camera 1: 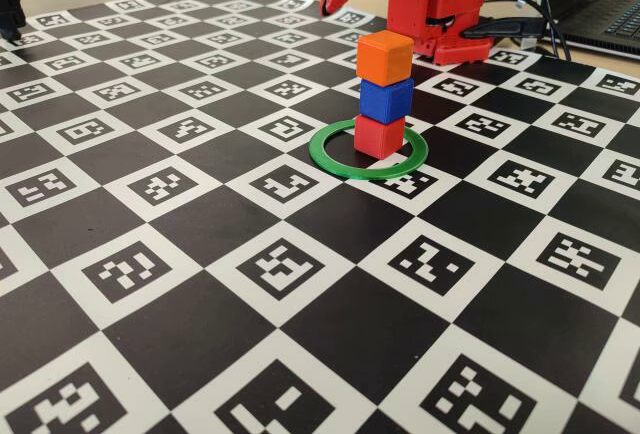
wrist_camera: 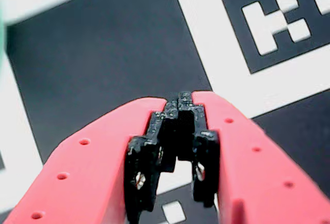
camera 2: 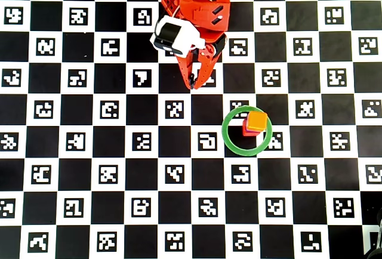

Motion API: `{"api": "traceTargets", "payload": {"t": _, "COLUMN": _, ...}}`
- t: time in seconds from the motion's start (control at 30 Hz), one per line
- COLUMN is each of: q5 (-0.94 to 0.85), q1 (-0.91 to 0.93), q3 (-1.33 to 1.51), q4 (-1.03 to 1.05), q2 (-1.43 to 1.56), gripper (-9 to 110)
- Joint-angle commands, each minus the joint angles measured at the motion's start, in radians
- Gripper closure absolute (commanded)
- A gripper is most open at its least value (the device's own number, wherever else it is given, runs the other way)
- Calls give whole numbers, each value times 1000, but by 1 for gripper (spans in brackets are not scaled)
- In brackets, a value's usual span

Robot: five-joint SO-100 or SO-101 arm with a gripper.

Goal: Grab the red cube then put it in the green circle then put the blue cube on top and finally the orange cube on top

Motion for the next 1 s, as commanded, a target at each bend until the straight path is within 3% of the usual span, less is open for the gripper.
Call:
{"api": "traceTargets", "payload": {"t": 0.0, "q5": -121, "q1": -31, "q3": 21, "q4": -20, "q2": 49, "gripper": 107}}
{"api": "traceTargets", "payload": {"t": 0.1, "q5": -222, "q1": -43, "q3": 67, "q4": -17, "q2": 49, "gripper": 107}}
{"api": "traceTargets", "payload": {"t": 0.63, "q5": -390, "q1": -5, "q3": 212, "q4": 109, "q2": 49, "gripper": 107}}
{"api": "traceTargets", "payload": {"t": 0.97, "q5": -325, "q1": 11, "q3": 212, "q4": 156, "q2": 49, "gripper": 107}}
